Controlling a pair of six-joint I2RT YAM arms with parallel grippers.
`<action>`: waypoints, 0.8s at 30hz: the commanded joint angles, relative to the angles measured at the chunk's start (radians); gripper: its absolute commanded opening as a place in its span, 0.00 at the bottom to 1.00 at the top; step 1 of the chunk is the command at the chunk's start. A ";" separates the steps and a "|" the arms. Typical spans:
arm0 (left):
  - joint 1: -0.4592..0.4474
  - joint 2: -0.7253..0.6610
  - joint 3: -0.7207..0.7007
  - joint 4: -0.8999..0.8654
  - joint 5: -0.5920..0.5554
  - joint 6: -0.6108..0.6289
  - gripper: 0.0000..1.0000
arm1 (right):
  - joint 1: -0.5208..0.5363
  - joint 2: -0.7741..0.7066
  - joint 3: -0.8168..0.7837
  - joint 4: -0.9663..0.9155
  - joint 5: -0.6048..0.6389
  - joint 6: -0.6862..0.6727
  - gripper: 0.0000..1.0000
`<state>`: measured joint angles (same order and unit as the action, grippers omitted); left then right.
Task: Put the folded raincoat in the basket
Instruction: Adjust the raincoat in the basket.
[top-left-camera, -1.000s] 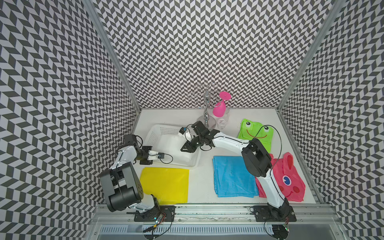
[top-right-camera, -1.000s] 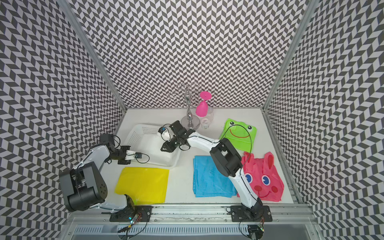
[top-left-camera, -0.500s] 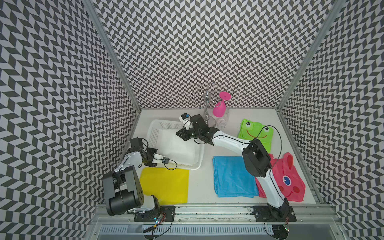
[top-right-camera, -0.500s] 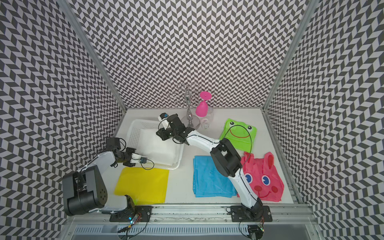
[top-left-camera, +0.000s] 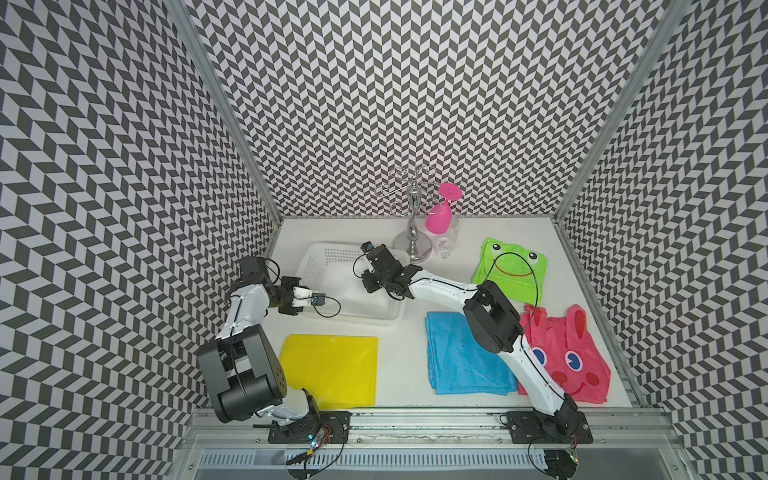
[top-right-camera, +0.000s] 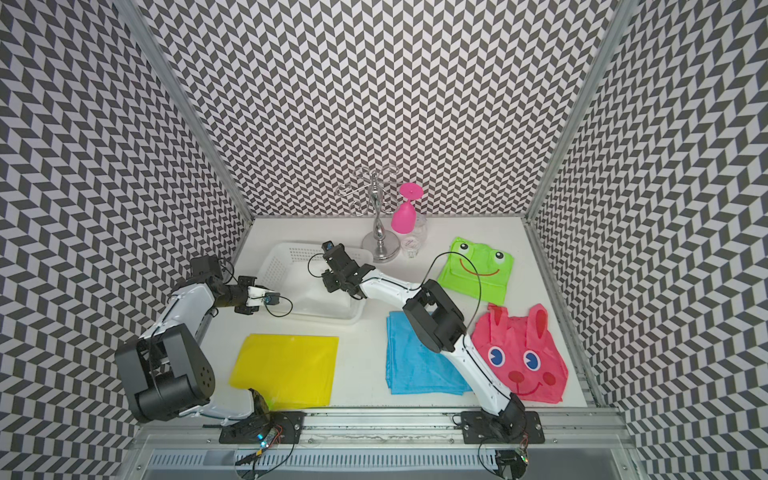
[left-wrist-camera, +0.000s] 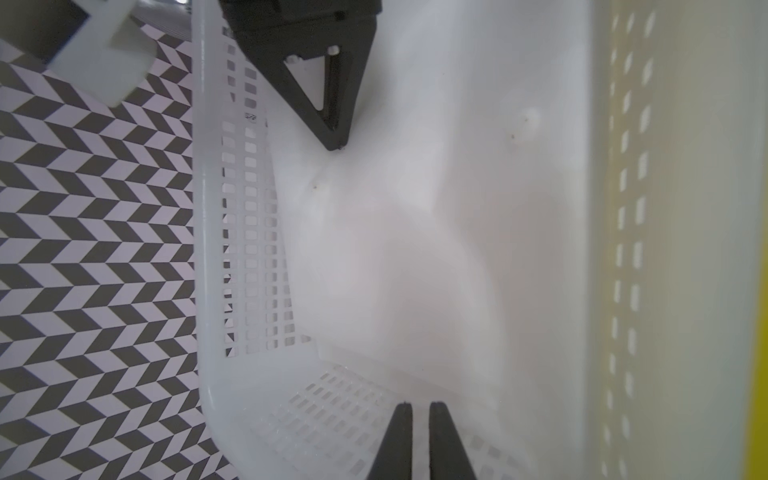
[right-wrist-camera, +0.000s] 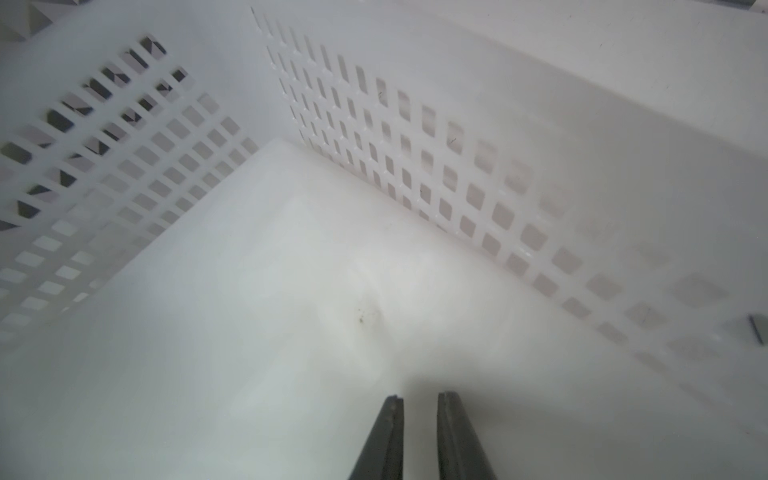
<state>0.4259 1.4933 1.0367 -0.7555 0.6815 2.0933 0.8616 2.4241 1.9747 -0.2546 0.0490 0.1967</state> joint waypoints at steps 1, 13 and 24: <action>0.054 0.023 0.106 -0.156 0.154 0.016 0.14 | 0.009 -0.035 0.027 -0.022 -0.022 -0.065 0.24; 0.123 -0.092 0.123 -0.142 0.307 -0.570 0.62 | 0.006 -0.378 -0.202 -0.071 -0.032 -0.139 0.33; 0.075 -0.233 0.032 0.119 -0.105 -1.403 0.73 | -0.015 -0.815 -0.732 0.017 -0.040 -0.228 1.00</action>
<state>0.4957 1.2678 1.0748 -0.6395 0.7181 0.9180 0.8543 1.6539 1.3430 -0.2756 0.1001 0.0193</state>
